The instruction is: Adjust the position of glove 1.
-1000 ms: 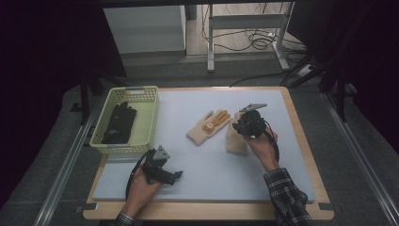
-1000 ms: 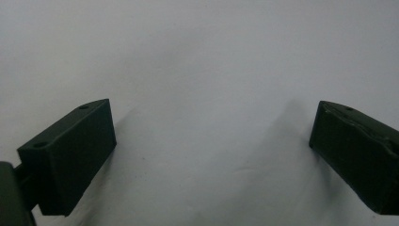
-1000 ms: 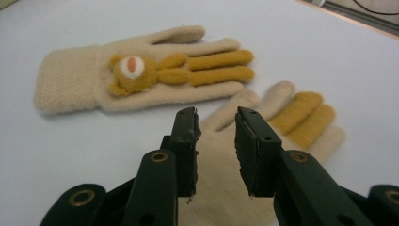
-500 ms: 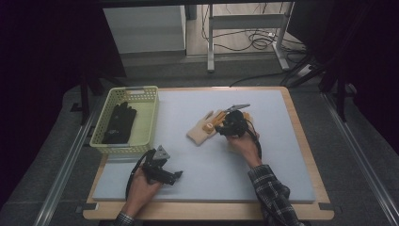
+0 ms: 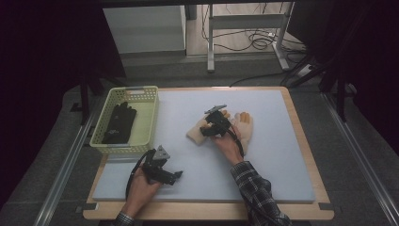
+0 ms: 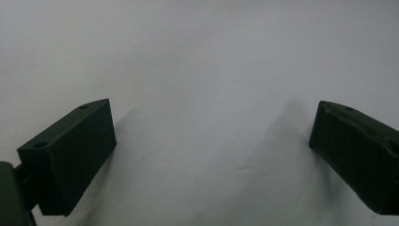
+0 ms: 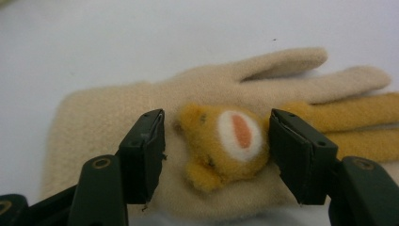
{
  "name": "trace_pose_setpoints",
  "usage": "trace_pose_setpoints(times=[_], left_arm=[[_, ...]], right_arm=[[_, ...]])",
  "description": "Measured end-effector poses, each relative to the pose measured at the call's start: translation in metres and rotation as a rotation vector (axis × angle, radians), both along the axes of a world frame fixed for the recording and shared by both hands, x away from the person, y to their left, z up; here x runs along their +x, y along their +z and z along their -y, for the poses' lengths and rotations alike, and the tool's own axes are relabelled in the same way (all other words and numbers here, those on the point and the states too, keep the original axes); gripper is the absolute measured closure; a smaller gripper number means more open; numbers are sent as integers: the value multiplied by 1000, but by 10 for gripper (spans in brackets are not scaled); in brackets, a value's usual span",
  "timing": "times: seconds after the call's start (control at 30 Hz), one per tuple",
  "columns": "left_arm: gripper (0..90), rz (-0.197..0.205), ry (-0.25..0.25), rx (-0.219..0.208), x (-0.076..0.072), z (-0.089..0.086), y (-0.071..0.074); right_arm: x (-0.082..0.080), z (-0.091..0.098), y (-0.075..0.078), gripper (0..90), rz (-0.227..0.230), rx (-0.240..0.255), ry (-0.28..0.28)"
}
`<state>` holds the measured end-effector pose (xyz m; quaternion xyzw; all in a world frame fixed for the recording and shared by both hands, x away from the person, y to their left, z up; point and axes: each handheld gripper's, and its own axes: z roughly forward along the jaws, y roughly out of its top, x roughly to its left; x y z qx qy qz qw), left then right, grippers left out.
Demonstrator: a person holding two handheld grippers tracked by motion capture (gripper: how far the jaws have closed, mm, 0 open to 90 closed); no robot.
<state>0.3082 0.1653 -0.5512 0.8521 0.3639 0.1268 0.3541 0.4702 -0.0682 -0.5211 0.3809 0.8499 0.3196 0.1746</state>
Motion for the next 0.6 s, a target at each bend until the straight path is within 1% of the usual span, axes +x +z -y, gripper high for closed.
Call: trace_pose_setpoints(times=[0.03,0.07,0.1,0.17,0.27,0.37,0.6], left_arm=[[9,-1,0,0,0,0,0],[9,0,0,0,0,0,0],[9,-1,0,0,0,0,0],[9,0,-1,1,0,0,0],[9,0,1,0,0,0,0],[9,-1,1,1,0,0,0],[9,0,-3,4,0,0,0]], right_arm=[[-1,-2,0,431,10,-18,-6],[-2,-2,0,520,23,-43,-12],[-2,-2,0,551,39,-58,-10],[-2,2,2,598,24,-38,-2],[-4,8,10,612,37,-25,28],[-6,13,21,611,51,0,53],[-16,24,49,609,94,-5,88]])
